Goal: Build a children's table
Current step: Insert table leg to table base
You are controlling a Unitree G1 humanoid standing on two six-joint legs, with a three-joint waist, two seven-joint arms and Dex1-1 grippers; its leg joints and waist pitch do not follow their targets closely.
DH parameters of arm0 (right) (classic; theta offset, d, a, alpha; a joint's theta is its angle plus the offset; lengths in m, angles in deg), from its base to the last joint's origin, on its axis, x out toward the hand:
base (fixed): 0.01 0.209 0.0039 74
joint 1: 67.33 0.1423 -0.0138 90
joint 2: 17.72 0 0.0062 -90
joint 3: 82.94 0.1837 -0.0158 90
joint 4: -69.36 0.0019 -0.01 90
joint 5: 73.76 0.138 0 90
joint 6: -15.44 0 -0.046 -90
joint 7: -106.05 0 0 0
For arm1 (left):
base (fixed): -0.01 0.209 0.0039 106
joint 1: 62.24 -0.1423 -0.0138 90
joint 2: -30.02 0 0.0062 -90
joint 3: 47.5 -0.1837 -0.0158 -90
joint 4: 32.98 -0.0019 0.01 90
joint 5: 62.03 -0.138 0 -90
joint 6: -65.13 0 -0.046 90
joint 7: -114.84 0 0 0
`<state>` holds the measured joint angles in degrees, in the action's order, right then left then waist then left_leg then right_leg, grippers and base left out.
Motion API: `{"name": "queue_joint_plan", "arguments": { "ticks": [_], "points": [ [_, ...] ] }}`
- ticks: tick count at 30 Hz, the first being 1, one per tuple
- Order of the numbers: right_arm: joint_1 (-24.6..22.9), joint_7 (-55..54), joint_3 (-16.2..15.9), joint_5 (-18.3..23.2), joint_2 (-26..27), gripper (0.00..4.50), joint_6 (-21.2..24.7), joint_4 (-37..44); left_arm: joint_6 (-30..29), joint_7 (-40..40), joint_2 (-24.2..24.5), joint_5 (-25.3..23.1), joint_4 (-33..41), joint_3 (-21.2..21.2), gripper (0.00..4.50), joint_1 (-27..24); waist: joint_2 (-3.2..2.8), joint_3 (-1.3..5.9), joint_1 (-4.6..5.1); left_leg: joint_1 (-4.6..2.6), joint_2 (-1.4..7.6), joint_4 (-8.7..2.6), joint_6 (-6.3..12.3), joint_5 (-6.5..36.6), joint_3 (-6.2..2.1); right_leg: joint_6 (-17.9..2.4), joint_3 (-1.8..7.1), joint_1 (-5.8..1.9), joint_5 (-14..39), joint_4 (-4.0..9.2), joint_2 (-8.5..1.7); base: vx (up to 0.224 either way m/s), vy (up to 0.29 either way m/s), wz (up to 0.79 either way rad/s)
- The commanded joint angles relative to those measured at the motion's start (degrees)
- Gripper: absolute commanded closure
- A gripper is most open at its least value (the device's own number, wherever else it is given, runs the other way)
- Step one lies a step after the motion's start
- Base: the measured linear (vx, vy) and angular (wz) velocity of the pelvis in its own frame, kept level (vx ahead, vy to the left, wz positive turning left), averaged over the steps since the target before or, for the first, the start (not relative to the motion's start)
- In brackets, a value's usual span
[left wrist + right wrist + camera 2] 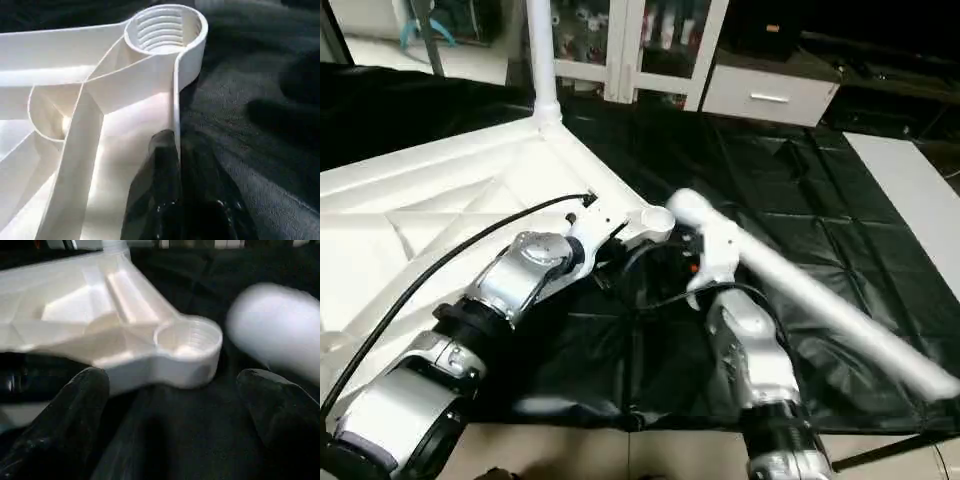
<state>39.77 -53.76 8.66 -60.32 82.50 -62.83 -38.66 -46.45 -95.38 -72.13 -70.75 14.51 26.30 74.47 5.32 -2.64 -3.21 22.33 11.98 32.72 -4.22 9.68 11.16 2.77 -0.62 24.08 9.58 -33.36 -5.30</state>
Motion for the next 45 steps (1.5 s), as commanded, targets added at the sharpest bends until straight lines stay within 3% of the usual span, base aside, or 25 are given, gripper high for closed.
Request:
{"name": "queue_joint_plan", "arguments": {
  "ticks": [1,4,6,7,10,13,17,19,24,29,34,39,45],
  "points": [
    [-1.33,0.29,-0.68,0.39,-0.48,0.03,1.85,2.40,3.57,-0.30,-0.20,0.50,0.83,0.34,4.50,0.59,-0.10,3.93,-0.43,-1.54,0.61,-2.79,5.51,3.73,0.20,-15.37,0.56,-3.16,-4.43,1.86,-1.21,0.000,0.000,0.00],
    [-2.13,0.47,-1.19,1.34,-0.29,0.03,3.35,6.14,3.72,-0.30,0.34,0.42,1.10,0.52,4.50,0.17,-0.11,3.85,-0.31,-1.49,0.67,-2.92,4.74,5.96,0.11,-15.02,0.56,-3.10,-1.26,2.06,-1.36,0.000,0.000,0.00],
    [-1.02,-0.04,0.32,2.88,-0.19,0.03,3.77,9.43,5.55,-1.83,1.48,0.32,2.10,0.00,4.50,-0.78,-0.63,3.80,-0.28,-1.57,0.73,-2.99,4.02,7.25,0.01,-14.31,0.66,-3.02,-0.04,2.08,-1.31,0.000,0.000,0.00],
    [-1.02,-0.04,0.32,2.88,-0.19,0.03,3.77,9.43,5.55,-1.83,1.48,0.32,2.10,0.00,4.50,-0.78,-0.54,3.74,-0.29,-1.57,0.68,-3.01,4.04,7.26,-0.01,-14.18,0.66,-3.02,0.04,2.16,-1.31,0.000,0.000,0.00],
    [1.06,-2.49,3.58,2.36,-1.57,0.03,3.75,8.64,12.95,-7.01,3.66,-0.35,4.42,-2.98,4.50,-3.26,-0.62,3.66,-0.32,-1.58,0.68,-3.04,3.37,8.06,0.02,-13.91,0.74,-2.88,1.56,2.22,-1.32,0.000,0.000,0.00],
    [2.09,-3.55,5.85,2.17,-3.06,0.03,2.66,6.54,20.53,-12.31,6.40,-1.15,5.58,-6.04,4.50,-5.47,-0.87,3.58,-0.86,-2.06,0.68,-3.05,2.22,9.64,0.29,-12.88,0.86,-2.45,4.28,2.48,-1.19,0.000,0.000,0.00],
    [2.11,-3.66,6.72,2.72,-4.22,0.03,3.11,7.20,23.70,-17.30,8.07,0.50,8.02,-6.88,4.50,-7.62,-1.12,3.54,-1.49,-2.01,0.79,-3.35,0.50,12.00,0.19,-11.51,0.82,-2.30,8.19,2.60,-1.37,0.000,0.000,0.00],
    [2.09,-3.64,6.93,2.88,-4.54,0.03,3.39,7.39,24.85,-18.76,8.48,1.12,8.56,-7.00,4.50,-8.13,-1.06,3.59,-1.60,-1.95,0.83,-3.38,0.07,11.78,0.15,-11.27,0.77,-2.30,7.76,2.46,-1.36,0.000,0.000,0.00],
    [1.47,-3.43,7.43,2.36,-5.46,0.03,3.68,7.31,29.48,-20.36,11.49,-0.08,6.35,-7.21,4.50,-8.92,-1.20,3.75,-1.64,-1.71,0.64,-3.33,0.08,11.24,0.18,-10.45,0.73,-2.38,7.19,2.30,-1.37,0.000,0.000,0.00],
    [0.10,-3.43,6.84,2.68,-5.06,0.03,4.48,9.05,32.19,-16.32,14.69,-3.86,2.38,-6.19,4.50,-8.12,-1.25,3.81,-1.43,-1.70,0.61,-3.24,0.22,11.12,0.16,-10.57,0.71,-2.37,6.58,2.22,-1.28,0.000,0.000,0.00],
    [-0.20,-3.74,6.32,2.71,-4.62,0.03,4.94,9.64,34.33,-16.28,17.93,-3.99,-3.22,-4.65,4.50,-5.75,-1.20,3.71,-0.78,-1.49,0.45,-3.49,-0.92,13.56,-0.09,-9.26,0.71,-2.27,11.53,2.59,-1.44,0.000,0.000,0.00],
    [-0.01,-3.63,6.37,2.67,-4.39,0.03,5.14,9.59,37.04,-17.35,19.36,-2.77,-6.39,-3.26,4.50,-3.93,-1.20,3.88,0.35,-1.41,0.44,-3.34,-0.65,13.31,-0.16,-10.69,0.66,-2.31,9.18,2.30,-1.31,0.000,0.000,0.00],
    [0.58,-3.70,6.30,2.79,-4.50,0.03,5.33,9.32,41.49,-22.03,19.76,-0.88,-9.24,-2.97,4.50,-1.87,-1.39,4.00,0.28,-1.64,0.48,-3.02,1.06,10.09,0.06,-13.18,0.68,-2.46,3.48,1.64,-1.26,0.000,0.000,0.00]
  ]
}}
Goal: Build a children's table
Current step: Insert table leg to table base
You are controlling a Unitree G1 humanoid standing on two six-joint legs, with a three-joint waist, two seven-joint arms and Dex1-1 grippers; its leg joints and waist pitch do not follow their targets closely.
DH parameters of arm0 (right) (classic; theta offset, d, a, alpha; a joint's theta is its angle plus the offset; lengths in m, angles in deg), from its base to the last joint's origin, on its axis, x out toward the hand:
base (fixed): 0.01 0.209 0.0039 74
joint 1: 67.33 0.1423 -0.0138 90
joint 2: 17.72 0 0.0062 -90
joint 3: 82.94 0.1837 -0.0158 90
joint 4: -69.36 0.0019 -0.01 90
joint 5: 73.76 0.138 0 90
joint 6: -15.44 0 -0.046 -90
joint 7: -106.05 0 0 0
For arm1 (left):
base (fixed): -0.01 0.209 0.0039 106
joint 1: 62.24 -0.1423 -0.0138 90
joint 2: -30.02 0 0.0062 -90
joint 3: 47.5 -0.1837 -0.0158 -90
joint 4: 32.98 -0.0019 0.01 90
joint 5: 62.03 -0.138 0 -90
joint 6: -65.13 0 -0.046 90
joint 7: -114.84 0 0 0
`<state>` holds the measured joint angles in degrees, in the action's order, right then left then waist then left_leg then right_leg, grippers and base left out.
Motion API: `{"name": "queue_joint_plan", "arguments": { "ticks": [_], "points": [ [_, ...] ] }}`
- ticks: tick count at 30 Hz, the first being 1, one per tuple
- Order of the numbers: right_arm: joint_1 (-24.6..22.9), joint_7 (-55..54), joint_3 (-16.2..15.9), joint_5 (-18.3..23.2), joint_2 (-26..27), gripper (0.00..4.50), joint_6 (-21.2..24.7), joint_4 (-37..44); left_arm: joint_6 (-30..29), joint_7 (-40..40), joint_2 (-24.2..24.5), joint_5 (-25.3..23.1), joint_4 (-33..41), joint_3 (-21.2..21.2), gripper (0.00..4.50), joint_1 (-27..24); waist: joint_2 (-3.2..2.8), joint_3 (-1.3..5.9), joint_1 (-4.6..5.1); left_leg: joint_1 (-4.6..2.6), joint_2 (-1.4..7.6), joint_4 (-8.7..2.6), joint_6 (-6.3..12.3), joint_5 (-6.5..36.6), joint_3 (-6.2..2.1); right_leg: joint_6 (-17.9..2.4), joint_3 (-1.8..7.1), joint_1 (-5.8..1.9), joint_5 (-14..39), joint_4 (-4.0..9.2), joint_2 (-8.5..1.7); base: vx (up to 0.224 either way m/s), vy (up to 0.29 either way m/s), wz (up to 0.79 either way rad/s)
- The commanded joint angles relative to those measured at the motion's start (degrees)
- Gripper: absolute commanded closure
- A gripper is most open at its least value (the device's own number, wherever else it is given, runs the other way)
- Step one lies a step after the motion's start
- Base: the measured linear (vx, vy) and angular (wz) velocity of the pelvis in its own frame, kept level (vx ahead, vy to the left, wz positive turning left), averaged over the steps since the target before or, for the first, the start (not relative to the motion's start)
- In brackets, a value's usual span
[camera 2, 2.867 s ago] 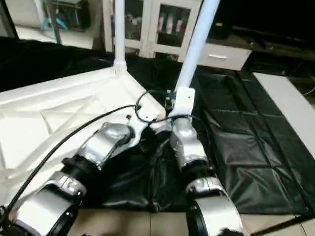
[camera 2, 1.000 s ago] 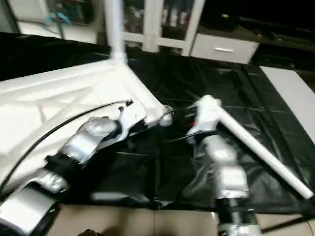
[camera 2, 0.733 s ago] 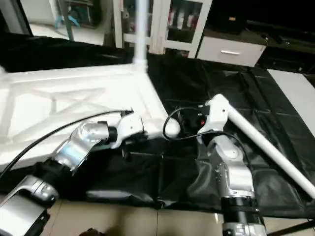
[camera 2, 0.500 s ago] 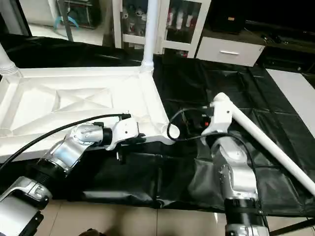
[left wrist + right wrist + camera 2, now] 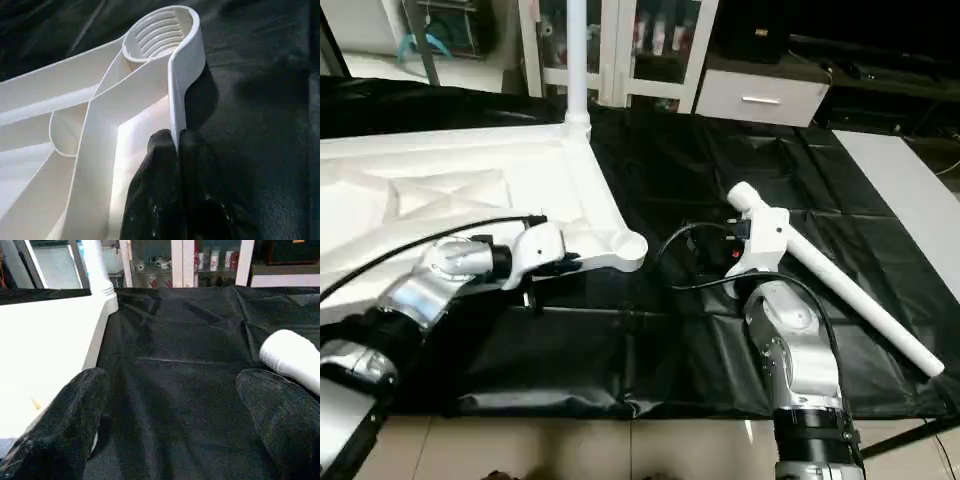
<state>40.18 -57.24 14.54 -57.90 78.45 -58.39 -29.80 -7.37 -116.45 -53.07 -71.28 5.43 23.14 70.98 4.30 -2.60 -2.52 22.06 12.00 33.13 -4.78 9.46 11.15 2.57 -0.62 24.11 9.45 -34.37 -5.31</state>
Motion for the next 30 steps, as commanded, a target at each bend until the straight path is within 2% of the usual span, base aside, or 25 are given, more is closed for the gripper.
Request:
{"name": "queue_joint_plan", "arguments": {
  "ticks": [1,2,5,6,7,9,10,13,14,15,16,17,18,19,21,23,25,27,28,29,30],
  "points": [
    [0.21,-0.20,0.41,0.36,-0.46,0.03,0.88,0.42,2.72,-1.16,0.82,-0.55,-0.45,0.05,4.50,1.81,-0.34,3.95,-0.45,-1.40,0.47,-3.43,1.69,10.32,0.11,-13.11,0.68,-2.49,3.46,2.66,-1.24,0.000,0.000,0.00],
    [0.23,-0.19,0.40,0.35,-0.45,0.03,0.85,0.41,3.21,-1.36,0.96,-0.70,-0.70,-0.03,4.50,1.99,-0.52,3.94,-0.56,-1.47,0.48,-3.41,1.79,10.36,0.11,-13.25,0.70,-2.51,3.25,2.64,-1.28,0.000,0.000,0.00],
    [0.08,-0.20,0.47,0.34,-0.40,0.03,0.94,0.70,4.18,-1.15,0.84,0.95,-0.38,1.57,4.50,1.99,-0.56,3.94,-0.70,-1.57,0.55,-3.43,1.45,10.81,0.15,-13.58,0.69,-2.55,3.00,2.57,-1.27,0.000,0.000,0.00],
    [-0.02,-0.19,0.51,0.36,-0.40,0.00,0.97,0.83,3.43,-1.88,0.78,1.93,0.23,2.16,4.21,1.81,-0.54,3.96,-0.78,-1.55,0.56,-3.44,1.31,10.92,0.13,-13.57,0.68,-2.60,3.12,2.55,-1.32,0.000,0.000,0.00],
    [-0.19,-0.17,0.56,0.40,-0.42,0.00,0.99,1.01,2.02,-3.40,0.72,3.49,1.35,2.96,4.21,1.43,-0.59,3.99,-0.78,-1.58,0.53,-3.44,1.21,10.82,0.14,-13.66,0.69,-2.61,3.07,2.49,-1.31,0.000,0.000,0.00],
    [-0.69,-0.19,0.70,0.52,-0.44,0.00,1.08,1.52,-1.16,-6.67,0.60,7.32,4.59,4.97,3.87,0.32,-0.79,3.99,-0.84,-1.64,0.53,-3.42,1.07,10.59,0.16,-14.08,0.69,-2.57,2.42,2.42,-1.29,0.000,0.000,0.00],
    [-0.87,-0.20,0.74,0.56,-0.44,0.00,1.12,1.71,-2.04,-7.37,0.63,8.40,5.72,5.58,3.80,-0.02,-0.79,4.01,-1.03,-1.71,0.60,-3.43,0.83,10.45,0.16,-14.91,0.68,-2.65,1.54,2.21,-1.41,0.000,0.000,0.00],
    [-1.24,-0.26,0.86,0.76,-0.46,0.00,1.34,2.52,-3.79,-7.24,0.53,11.71,9.37,7.92,3.56,-0.62,-0.79,3.85,-1.19,-1.72,0.63,-3.47,0.75,11.64,0.28,-15.11,0.64,-2.60,2.02,2.24,-1.25,0.000,0.000,0.00],
    [-1.27,-0.27,0.91,0.85,-0.53,0.00,1.50,2.94,-4.50,-5.98,0.33,13.02,10.93,9.28,3.56,-0.57,-0.84,3.80,-1.21,-1.73,0.66,-3.51,0.65,12.27,0.27,-14.93,0.64,-2.57,2.73,2.31,-1.21,0.000,0.000,0.00],
    [-1.43,-0.34,0.83,0.88,-0.62,0.00,1.80,4.02,-6.79,-3.11,-0.06,15.14,13.21,11.99,3.44,-0.37,-1.30,3.80,-1.20,-1.84,0.67,-3.55,0.26,13.00,0.22,-14.67,0.61,-2.54,3.34,2.32,-1.18,0.000,0.000,0.00],
    [-1.44,-0.34,0.82,0.88,-0.63,0.00,1.81,4.07,-6.89,-2.99,-0.07,15.22,13.30,12.10,3.35,-0.37,-1.17,3.76,-1.16,-1.87,0.68,-3.56,0.08,13.31,0.22,-14.57,0.60,-2.50,3.55,2.36,-1.14,0.000,0.000,0.00],
    [-1.38,-0.27,0.69,0.90,-0.93,0.00,2.29,5.25,-10.05,0.99,-0.45,16.49,14.47,14.92,3.29,0.01,-1.27,3.71,-1.11,-1.76,0.69,-3.63,-0.36,14.09,0.15,-14.24,0.57,-2.56,4.35,2.39,-1.11,0.000,0.000,0.00],
    [-1.06,-0.20,0.30,0.23,-1.74,0.00,2.82,5.88,-13.46,6.12,-0.99,16.75,15.67,17.26,3.29,-0.40,-1.75,3.77,-1.09,-1.86,0.73,-3.57,-0.99,14.70,0.02,-13.97,0.54,-2.56,4.50,2.18,-1.08,0.000,0.000,0.00],
    [-0.83,-0.25,-0.06,-0.50,-2.48,0.00,3.25,6.34,-16.20,9.80,-1.42,16.99,17.15,18.94,3.29,-1.17,-1.50,3.66,-0.97,-1.84,0.68,-3.58,-1.01,15.06,0.04,-13.75,0.53,-2.48,4.91,2.44,-0.97,0.000,0.000,0.00],
    [-0.06,0.03,-0.59,-2.25,-4.55,0.00,3.74,5.86,-21.82,12.79,-2.97,18.98,24.25,20.77,3.29,-5.41,-1.85,3.55,-0.90,-1.89,0.73,-3.59,-1.84,16.57,-0.06,-13.19,0.55,-2.48,7.09,2.56,-1.01,0.000,0.000,0.00],
    [0.39,0.31,-0.63,-2.97,-5.67,0.00,3.84,5.05,-24.53,12.66,-3.87,20.48,28.89,20.75,3.29,-8.16,-1.38,3.41,-0.94,-1.56,0.53,-3.52,-1.65,17.46,0.04,-12.24,0.67,-2.47,10.85,3.17,-1.03,0.000,0.000,0.00],
    [1.98,1.02,-0.46,-4.61,-8.58,0.00,4.10,1.60,-27.99,12.00,-5.46,22.36,37.11,18.94,3.29,-13.63,-1.42,3.45,-0.88,-1.41,0.64,-3.52,-1.61,17.15,-0.03,-11.55,0.68,-2.28,12.05,3.32,-0.95,0.000,0.000,0.00],
    [3.28,1.46,-0.46,-6.03,-10.91,0.00,3.98,-1.53,-29.24,12.46,-6.29,22.35,41.18,17.49,3.29,-16.85,-1.26,3.44,-0.82,-1.33,0.66,-3.50,-1.52,17.22,-0.02,-11.27,0.65,-2.26,12.05,3.39,-0.86,0.000,0.000,0.00],
    [5.00,1.54,0.67,-6.08,-12.62,0.00,3.70,-4.93,-29.95,16.61,-8.41,21.41,42.80,17.84,3.29,-19.19,-1.38,3.44,-0.69,-1.40,0.66,-3.31,-1.55,17.80,0.14,-10.88,0.65,-2.06,12.16,3.43,-0.63,0.000,0.000,0.00],
    [5.12,1.50,0.81,-5.94,-12.64,0.00,3.71,-4.98,-30.36,17.39,-8.69,21.33,42.94,18.03,3.29,-19.38,-1.28,3.35,-0.68,-1.30,0.52,-3.34,-1.50,17.97,0.09,-10.57,0.61,-2.12,12.66,3.61,-0.59,0.000,0.000,0.00],
    [5.61,1.00,1.66,-4.81,-12.51,0.00,4.33,-4.74,-32.56,22.12,-10.51,21.03,44.41,19.41,3.29,-20.76,-1.56,3.46,-0.66,-1.30,0.52,-3.20,-1.46,18.11,0.17,-9.99,0.70,-2.10,12.62,3.45,-0.54,0.000,0.000,0.00]
  ]
}}
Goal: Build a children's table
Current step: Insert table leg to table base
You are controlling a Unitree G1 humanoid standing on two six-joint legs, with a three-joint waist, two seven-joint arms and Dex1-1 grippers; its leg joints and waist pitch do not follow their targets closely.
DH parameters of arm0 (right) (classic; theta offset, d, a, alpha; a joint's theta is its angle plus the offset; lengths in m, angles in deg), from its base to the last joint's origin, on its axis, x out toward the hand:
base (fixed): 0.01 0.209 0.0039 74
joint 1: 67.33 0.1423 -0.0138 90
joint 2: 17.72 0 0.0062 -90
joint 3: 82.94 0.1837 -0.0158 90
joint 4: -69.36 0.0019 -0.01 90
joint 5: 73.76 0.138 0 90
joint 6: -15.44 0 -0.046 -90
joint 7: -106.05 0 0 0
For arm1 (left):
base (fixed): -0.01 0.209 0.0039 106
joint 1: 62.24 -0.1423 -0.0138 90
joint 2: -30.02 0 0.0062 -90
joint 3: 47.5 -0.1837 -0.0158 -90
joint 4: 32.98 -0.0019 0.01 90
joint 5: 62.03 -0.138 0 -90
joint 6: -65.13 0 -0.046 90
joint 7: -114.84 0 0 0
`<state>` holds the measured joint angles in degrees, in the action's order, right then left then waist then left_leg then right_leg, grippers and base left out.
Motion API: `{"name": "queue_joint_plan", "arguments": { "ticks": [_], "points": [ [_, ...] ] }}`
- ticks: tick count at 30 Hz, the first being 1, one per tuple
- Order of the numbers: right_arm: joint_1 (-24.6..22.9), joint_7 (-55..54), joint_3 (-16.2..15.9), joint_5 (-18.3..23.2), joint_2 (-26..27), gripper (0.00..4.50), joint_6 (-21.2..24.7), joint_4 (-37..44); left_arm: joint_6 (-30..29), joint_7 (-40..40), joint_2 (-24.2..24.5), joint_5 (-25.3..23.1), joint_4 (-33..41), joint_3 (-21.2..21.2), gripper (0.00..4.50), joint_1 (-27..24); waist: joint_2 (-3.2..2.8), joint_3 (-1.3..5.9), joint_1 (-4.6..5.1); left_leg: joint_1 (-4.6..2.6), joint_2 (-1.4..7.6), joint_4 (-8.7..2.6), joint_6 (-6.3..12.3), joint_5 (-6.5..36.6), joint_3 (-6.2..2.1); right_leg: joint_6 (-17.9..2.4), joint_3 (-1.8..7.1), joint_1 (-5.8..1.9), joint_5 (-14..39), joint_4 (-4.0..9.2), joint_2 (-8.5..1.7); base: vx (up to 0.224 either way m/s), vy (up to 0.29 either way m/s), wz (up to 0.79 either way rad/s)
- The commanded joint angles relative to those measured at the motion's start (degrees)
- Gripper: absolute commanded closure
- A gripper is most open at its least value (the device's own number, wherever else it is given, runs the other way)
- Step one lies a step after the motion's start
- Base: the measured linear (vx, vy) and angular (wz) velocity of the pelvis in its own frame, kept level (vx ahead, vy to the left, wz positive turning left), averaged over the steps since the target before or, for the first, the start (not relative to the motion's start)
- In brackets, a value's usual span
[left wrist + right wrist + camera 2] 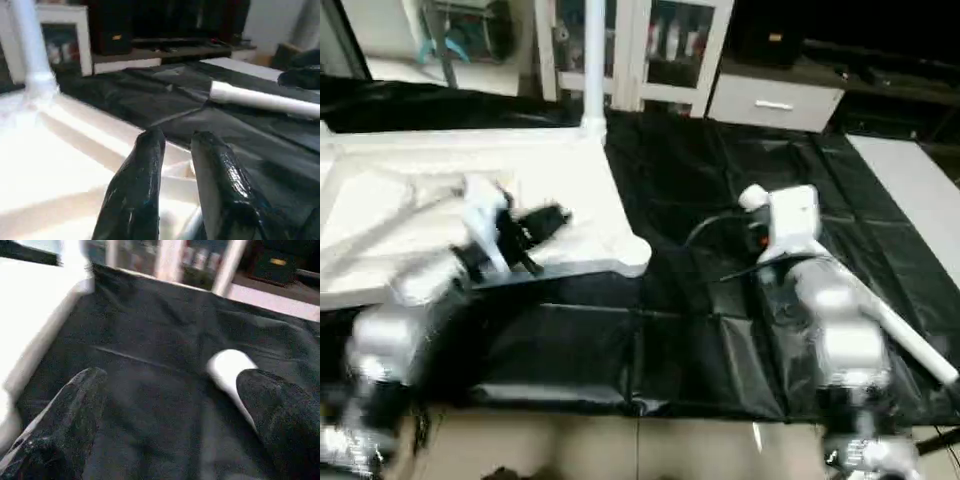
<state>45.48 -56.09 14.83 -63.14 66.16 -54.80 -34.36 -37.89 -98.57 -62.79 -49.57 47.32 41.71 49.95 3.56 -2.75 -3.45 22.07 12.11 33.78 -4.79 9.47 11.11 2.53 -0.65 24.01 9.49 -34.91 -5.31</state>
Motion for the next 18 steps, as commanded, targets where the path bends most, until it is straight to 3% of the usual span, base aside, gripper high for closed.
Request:
{"name": "queue_joint_plan", "arguments": {
  "ticks": [1,2,5,7,8,9,11,12,13,14,15,16,17,18],
  "points": [
    [0.13,-0.77,1.37,0.75,0.16,0.00,1.73,0.96,-1.38,6.89,-1.77,-1.58,3.35,1.63,3.29,-0.70,-0.65,3.54,0.28,-1.12,0.37,-3.94,-1.30,17.96,0.03,-9.62,0.67,-2.16,12.71,4.18,-0.62,0.000,0.000,0.00],
    [-1.22,-1.78,0.72,1.06,1.73,0.00,3.26,4.57,-0.29,12.15,-3.74,-3.52,5.32,3.25,3.29,-2.77,-0.23,3.59,0.43,-0.90,0.36,-3.89,-0.70,17.39,-0.04,-8.67,0.54,-2.32,12.93,4.34,-0.53,0.000,0.000,0.00],
    [-2.61,-2.27,0.20,1.19,3.23,0.00,3.50,7.33,-1.64,15.13,-4.91,-4.15,7.22,4.19,3.29,-4.14,-0.18,3.71,0.73,-0.67,0.40,-3.89,-0.25,16.17,-0.14,-7.87,0.52,-2.28,12.85,4.28,-0.55,0.000,0.000,0.00],
    [-4.35,-3.44,-0.72,0.52,4.93,0.00,1.70,9.61,-2.58,18.59,-5.78,-5.93,8.82,4.46,3.29,-5.34,-0.50,3.69,1.16,-1.09,0.72,-4.16,-1.47,16.97,-0.57,-7.94,0.06,-1.93,12.60,4.13,0.31,0.000,0.000,0.00],
    [-5.48,-4.07,-1.22,0.74,6.10,0.00,0.97,10.85,-2.20,20.84,-6.48,-7.20,9.42,4.49,3.29,-6.04,-0.41,3.50,1.74,-1.35,1.15,-4.51,-2.87,18.57,-0.99,-8.54,-0.67,-1.84,11.43,4.13,1.35,0.000,0.000,0.00],
    [-6.54,-4.75,-1.44,1.09,7.26,0.00,0.21,12.00,-1.83,22.53,-7.15,-8.11,9.80,4.45,3.29,-6.58,-0.89,3.40,2.47,-1.94,2.35,-5.39,-2.96,20.06,-2.15,-11.29,-1.86,-2.00,9.14,3.76,2.27,0.011,-0.055,0.00],
    [-7.61,-5.26,-1.09,2.27,8.90,0.00,0.00,13.37,-0.92,25.03,-7.82,-9.51,10.29,4.07,3.29,-7.17,-2.09,3.41,2.94,-3.36,5.55,-7.09,-0.88,20.20,-3.92,-15.35,-2.99,-1.47,5.53,2.51,2.23,0.009,-0.059,0.03],
    [-8.38,-5.49,-0.88,2.75,9.86,0.00,0.46,14.69,-0.66,27.35,-8.80,-10.33,10.39,4.17,3.29,-7.62,-3.26,3.44,3.39,-3.69,9.94,-8.85,3.62,17.07,-5.53,-18.52,-4.72,-0.97,0.27,-0.12,0.93,0.003,-0.115,0.09],
    [-8.78,-5.46,-0.97,2.67,10.10,0.00,0.85,15.42,-0.65,28.78,-9.48,-10.84,10.24,4.37,3.29,-7.87,-3.05,3.52,3.32,-3.85,10.72,-9.01,6.39,16.22,-5.18,-19.23,-5.45,-0.67,-0.55,-1.05,0.35,0.003,-0.115,0.09],
    [-8.78,-5.46,-0.97,2.67,10.10,0.00,0.85,15.42,-0.65,28.78,-9.48,-10.84,10.24,4.37,3.29,-7.87,-2.88,3.46,3.13,-3.90,10.60,-8.97,7.71,16.65,-4.53,-20.01,-5.62,-0.53,-0.69,-1.09,0.05,0.002,-0.163,0.11],
    [-8.95,-5.36,-0.95,2.59,10.22,0.00,1.20,15.79,-0.54,29.44,-9.71,-11.19,10.25,4.31,3.29,-8.00,-2.05,3.56,2.99,-3.69,9.21,-8.18,10.02,17.91,-2.95,-23.34,-5.43,-0.54,-1.58,-0.53,-0.54,0.008,-0.197,0.12],
    [-8.94,-5.33,-0.87,2.54,10.25,0.00,1.48,15.93,-0.66,29.48,-9.85,-11.26,10.34,3.87,3.29,-8.09,-2.15,3.53,2.87,-3.26,7.12,-6.96,10.72,18.85,-1.64,-25.85,-5.42,-0.58,-1.88,0.38,-0.46,0.008,-0.197,0.12],
    [-8.93,-5.44,-0.72,2.60,10.30,0.00,1.61,16.09,-1.08,29.73,-10.05,-11.79,10.78,3.13,3.29,-8.22,-0.18,3.67,2.88,-2.13,-1.41,0.35,10.24,20.75,2.24,-29.52,-5.77,-1.28,2.87,5.26,0.72,-0.005,-0.149,0.03],
    [-8.90,-5.42,-0.60,2.75,10.28,0.00,1.69,16.10,-1.24,29.67,-10.18,-12.03,11.01,2.66,3.29,-8.27,1.35,4.02,1.07,0.58,-4.86,9.08,10.59,18.46,1.35,-29.17,-3.63,-3.80,13.73,8.08,-2.32,-0.025,-0.103,-0.02]
  ]
}}
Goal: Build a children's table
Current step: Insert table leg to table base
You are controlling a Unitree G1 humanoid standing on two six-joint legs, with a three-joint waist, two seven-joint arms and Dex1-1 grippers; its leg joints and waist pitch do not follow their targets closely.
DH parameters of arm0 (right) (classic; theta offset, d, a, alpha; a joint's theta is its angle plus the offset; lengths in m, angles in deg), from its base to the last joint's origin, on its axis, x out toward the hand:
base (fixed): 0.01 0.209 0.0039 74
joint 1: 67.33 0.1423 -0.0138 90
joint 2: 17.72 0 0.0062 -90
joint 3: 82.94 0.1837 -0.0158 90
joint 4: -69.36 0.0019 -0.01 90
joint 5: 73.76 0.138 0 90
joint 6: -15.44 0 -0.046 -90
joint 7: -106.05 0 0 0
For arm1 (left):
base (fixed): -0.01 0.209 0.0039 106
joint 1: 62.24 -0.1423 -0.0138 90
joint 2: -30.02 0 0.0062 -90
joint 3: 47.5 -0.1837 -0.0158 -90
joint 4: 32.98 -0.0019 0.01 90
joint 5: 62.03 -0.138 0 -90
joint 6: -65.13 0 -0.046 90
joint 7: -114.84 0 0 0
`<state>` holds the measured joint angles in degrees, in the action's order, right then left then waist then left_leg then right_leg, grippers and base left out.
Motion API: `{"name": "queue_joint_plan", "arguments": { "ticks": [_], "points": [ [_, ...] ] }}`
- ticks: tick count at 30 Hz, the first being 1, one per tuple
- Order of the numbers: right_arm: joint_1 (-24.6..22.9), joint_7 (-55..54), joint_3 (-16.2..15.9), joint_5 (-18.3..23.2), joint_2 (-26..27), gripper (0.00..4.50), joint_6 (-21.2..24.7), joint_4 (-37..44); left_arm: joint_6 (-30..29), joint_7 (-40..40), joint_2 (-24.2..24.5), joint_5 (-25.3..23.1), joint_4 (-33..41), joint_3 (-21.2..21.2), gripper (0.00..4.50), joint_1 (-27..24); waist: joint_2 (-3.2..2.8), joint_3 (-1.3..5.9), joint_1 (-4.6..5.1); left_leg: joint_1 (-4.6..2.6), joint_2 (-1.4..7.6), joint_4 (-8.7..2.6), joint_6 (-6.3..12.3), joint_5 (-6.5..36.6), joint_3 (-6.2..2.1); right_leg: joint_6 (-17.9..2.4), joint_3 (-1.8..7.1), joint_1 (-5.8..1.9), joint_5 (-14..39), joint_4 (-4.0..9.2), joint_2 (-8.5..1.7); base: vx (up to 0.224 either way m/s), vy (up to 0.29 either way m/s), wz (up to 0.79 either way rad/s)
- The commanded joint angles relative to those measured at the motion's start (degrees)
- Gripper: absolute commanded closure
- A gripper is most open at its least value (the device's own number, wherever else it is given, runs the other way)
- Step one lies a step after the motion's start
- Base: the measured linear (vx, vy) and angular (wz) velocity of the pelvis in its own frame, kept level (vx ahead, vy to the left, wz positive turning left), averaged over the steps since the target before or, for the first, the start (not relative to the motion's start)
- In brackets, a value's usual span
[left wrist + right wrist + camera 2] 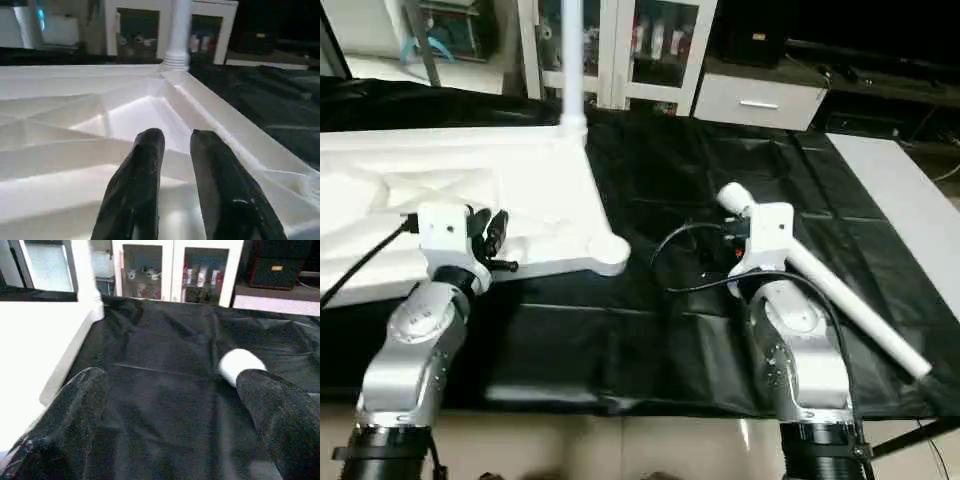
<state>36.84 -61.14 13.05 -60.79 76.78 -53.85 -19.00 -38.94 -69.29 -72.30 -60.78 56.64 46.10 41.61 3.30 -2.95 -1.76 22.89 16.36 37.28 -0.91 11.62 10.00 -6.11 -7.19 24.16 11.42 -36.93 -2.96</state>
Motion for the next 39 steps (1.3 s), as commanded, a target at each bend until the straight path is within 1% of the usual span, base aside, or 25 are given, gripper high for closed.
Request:
{"name": "queue_joint_plan", "arguments": {
  "ticks": [1,3,4,5,7,8,9,10,11,12,14,16,17,18,19,20,21,22,23,26,28,30,33,36,39],
  "points": [
    [-0.27,-0.24,1.24,0.53,-0.39,0.00,0.77,0.77,-0.31,0.37,-0.75,-1.04,1.88,-2.13,3.29,0.02,1.46,3.45,-0.90,0.97,-8.10,6.76,6.23,14.06,1.01,-18.99,4.02,-4.21,17.18,10.51,-6.54,-0.025,-0.103,-0.02],
    [-0.32,-0.11,1.29,0.62,-0.43,0.00,0.71,0.90,-0.29,0.64,-0.78,-1.64,2.06,-2.49,3.29,-0.04,-1.23,4.00,-0.25,-0.40,-5.50,1.21,6.99,10.81,-0.99,-10.67,1.15,-4.24,18.37,10.66,-4.26,-0.048,-0.116,0.01],
    [-0.42,-0.10,1.40,0.64,-0.53,0.00,0.81,1.16,-0.16,0.84,-0.81,-2.06,2.10,-2.87,3.29,-0.02,-3.25,4.57,-0.06,-3.28,-0.27,-2.73,8.43,5.49,-4.21,-5.74,-1.74,-3.27,15.19,9.48,-2.11,-0.062,-0.127,-0.01],
    [-0.72,-0.26,1.60,0.69,-0.66,0.00,1.08,1.70,0.13,1.34,-0.73,-2.87,2.21,-3.55,3.29,0.02,-4.37,5.14,1.26,-5.82,10.75,-7.21,12.21,-9.07,-11.24,4.47,-0.80,3.03,14.75,-6.57,-1.96,-0.065,-0.163,-0.09],
    [-0.86,-0.34,1.68,0.72,-0.71,0.00,1.20,1.85,0.04,1.38,-0.69,-3.13,2.32,-3.84,3.29,0.05,-4.04,5.20,1.71,-5.59,8.21,-5.83,14.80,-19.09,-10.93,3.68,1.49,5.28,11.99,-8.87,-2.45,-0.057,-0.182,-0.08],
    [-1.03,-0.46,1.77,0.76,-0.66,0.00,1.37,1.89,0.08,1.43,-0.61,-3.57,2.45,-4.16,3.29,0.11,-3.00,5.46,1.71,-5.48,5.17,-5.37,22.41,-21.79,-8.83,-1.80,3.23,3.85,7.13,-6.34,-2.64,-0.070,-0.222,-0.08],
    [-1.13,-0.51,1.81,0.77,-0.61,0.00,1.44,1.91,0.13,1.45,-0.59,-3.76,2.52,-4.28,3.29,0.12,-2.46,5.49,1.46,-5.13,3.77,-5.29,24.15,-20.66,-8.24,-5.14,3.70,2.79,4.81,-4.55,-2.76,-0.079,-0.298,-0.09],
    [-1.25,-0.55,1.81,0.77,-0.57,0.00,1.47,1.90,0.18,1.47,-0.60,-3.98,2.64,-4.47,3.29,0.12,-0.61,5.25,1.10,-2.29,-0.79,-3.67,24.96,-12.76,-4.89,-17.02,4.07,-0.49,-5.17,-0.82,-3.57,-0.079,-0.298,-0.09],
    [-1.31,-0.59,1.79,0.75,-0.54,0.00,1.44,1.87,0.20,1.42,-0.58,-4.06,2.69,-4.58,3.29,0.12,-0.61,5.25,1.10,-2.29,-0.79,-3.67,24.96,-12.76,-4.89,-17.02,4.07,-0.49,-5.17,-0.82,-3.57,-0.112,-0.344,-0.09],
    [-1.42,-0.66,1.75,0.69,-0.42,0.00,1.38,1.83,0.13,1.21,-0.52,-4.06,2.86,-4.85,3.29,0.14,2.38,6.12,-2.65,3.03,-10.30,10.74,12.85,12.66,0.60,-27.05,6.36,-4.90,-4.62,5.94,-5.90,-0.116,-0.322,-0.07],
    [-1.67,-0.93,1.86,0.65,-0.04,0.00,1.45,1.99,0.17,-0.23,-0.74,-2.69,3.64,-5.42,3.29,0.10,2.18,4.09,-1.72,2.77,-9.93,12.11,4.66,15.31,-0.22,-21.29,4.92,-3.62,6.32,7.02,-7.32,-0.108,-0.301,-0.04],
    [-1.84,-1.44,2.00,0.86,0.20,0.00,1.77,2.28,-0.64,-2.10,-1.74,0.54,5.04,-5.19,3.29,-0.04,0.49,3.60,-0.72,0.80,-8.99,7.97,4.91,16.58,-1.24,-9.07,5.58,-5.03,23.13,9.82,-9.29,-0.105,-0.247,0.01],
    [-1.88,-1.56,2.04,0.93,0.23,0.00,1.89,2.39,-0.94,-2.53,-2.05,1.28,5.42,-5.10,3.29,-0.08,-1.89,3.35,-1.12,-0.80,-5.73,2.04,7.44,11.78,-2.96,4.36,5.58,-6.07,28.85,12.13,-10.13,-0.119,-0.224,-0.07],
    [-2.04,-1.68,1.97,0.99,0.40,0.00,2.05,2.66,-1.40,-2.78,-1.49,0.16,5.81,-6.00,3.29,-0.12,-2.45,4.02,-0.28,-1.27,2.28,-3.97,11.30,9.54,-8.56,12.89,2.23,-5.89,21.29,7.37,-7.16,-0.101,-0.184,-0.16],
    [-2.13,-1.73,1.91,1.00,0.50,0.00,2.11,2.79,-1.60,-2.58,-1.26,-0.62,5.88,-6.39,3.29,-0.15,-2.29,4.26,0.06,-2.62,5.29,-5.19,14.92,10.07,-9.75,13.10,3.11,-4.94,15.04,2.24,-7.64,-0.101,-0.184,-0.16],
    [-2.42,-1.85,1.83,1.06,0.72,0.00,2.38,3.16,-1.59,-2.43,-0.83,-2.41,5.94,-7.54,3.29,-0.49,0.46,3.53,0.52,-5.08,-2.92,-3.23,14.64,8.64,-3.38,5.01,7.17,-0.73,6.59,2.47,-9.73,-0.049,-0.155,0.04],
    [-2.50,-1.88,1.82,1.09,0.78,0.00,2.49,3.25,-1.45,-2.57,-0.72,-2.81,5.95,-7.96,3.29,-0.67,2.70,3.98,-1.46,-2.79,-8.00,2.66,10.25,11.37,-1.15,8.02,12.25,-3.51,12.49,7.40,-13.82,-0.037,-0.157,0.05],
    [-2.54,-1.90,1.82,1.11,0.81,0.00,2.55,3.30,-1.32,-2.77,-0.63,-2.99,5.98,-8.24,3.29,-0.78,2.76,3.11,-2.26,0.50,-7.18,6.86,7.53,11.50,-3.75,12.83,14.81,-4.99,22.11,9.28,-17.85,-0.037,-0.157,0.05],
    [-2.67,-1.93,1.80,1.20,0.87,0.00,2.68,3.47,-1.91,-2.49,-1.29,-3.14,6.38,-8.98,3.29,-1.15,2.17,3.29,-3.41,2.33,-9.37,7.70,1.45,5.32,-5.76,21.32,12.69,-5.37,32.97,8.09,-13.40,-0.059,-0.144,-0.14],
    [-2.87,-2.01,1.73,1.12,1.07,0.00,3.01,3.94,-2.24,-2.16,-1.05,-6.22,7.07,-13.24,3.29,-2.10,2.23,2.61,-4.10,0.17,-10.00,5.03,1.11,0.74,-5.64,15.84,10.90,-3.96,34.58,8.97,-9.95,-0.087,-0.055,-0.03],
    [-2.94,-2.18,1.68,1.11,1.29,0.00,3.37,4.25,-2.97,-2.18,-2.42,-5.76,8.26,-15.67,3.29,-2.99,-0.05,1.71,-3.49,-3.75,-7.33,-1.74,1.83,1.30,-4.56,4.15,6.66,-2.97,39.79,10.80,-7.20,-0.091,0.065,0.03],
    [-3.01,-2.35,1.64,1.11,1.43,0.00,3.54,4.48,-2.40,-1.69,-3.07,-5.97,8.39,-16.30,3.29,-2.68,-1.48,1.49,-1.10,-4.72,-3.52,-6.61,0.96,21.03,-5.20,2.97,3.67,-2.29,33.98,8.38,-2.97,-0.085,0.125,0.07],
    [-2.99,-2.54,1.58,1.20,1.50,0.00,3.69,4.63,-1.60,-0.41,-3.63,-6.18,7.93,-14.65,3.29,-1.99,-3.61,1.77,0.32,-3.92,-0.02,-10.64,-2.78,36.02,-6.44,0.52,3.48,-5.30,9.69,5.00,-3.45,-0.068,0.128,0.08],
    [-3.08,-2.52,1.43,1.18,1.62,0.00,3.63,4.61,-0.90,-1.47,-3.66,-2.81,8.99,-11.31,3.29,-1.61,-1.47,1.33,0.72,-4.36,-3.98,-7.88,-3.98,31.02,-3.79,3.01,4.28,-3.76,31.00,9.65,-6.03,-0.037,0.095,0.00],
    [-2.79,-2.14,1.16,1.04,1.60,0.00,3.77,4.42,0.06,-1.32,-2.90,-3.43,10.19,-11.82,3.29,-2.68,-1.58,1.59,1.22,-3.91,-3.66,-8.13,-4.72,30.90,-4.16,6.82,2.95,-4.67,38.82,10.28,-6.21,-0.011,0.043,-0.06]
  ]
}}
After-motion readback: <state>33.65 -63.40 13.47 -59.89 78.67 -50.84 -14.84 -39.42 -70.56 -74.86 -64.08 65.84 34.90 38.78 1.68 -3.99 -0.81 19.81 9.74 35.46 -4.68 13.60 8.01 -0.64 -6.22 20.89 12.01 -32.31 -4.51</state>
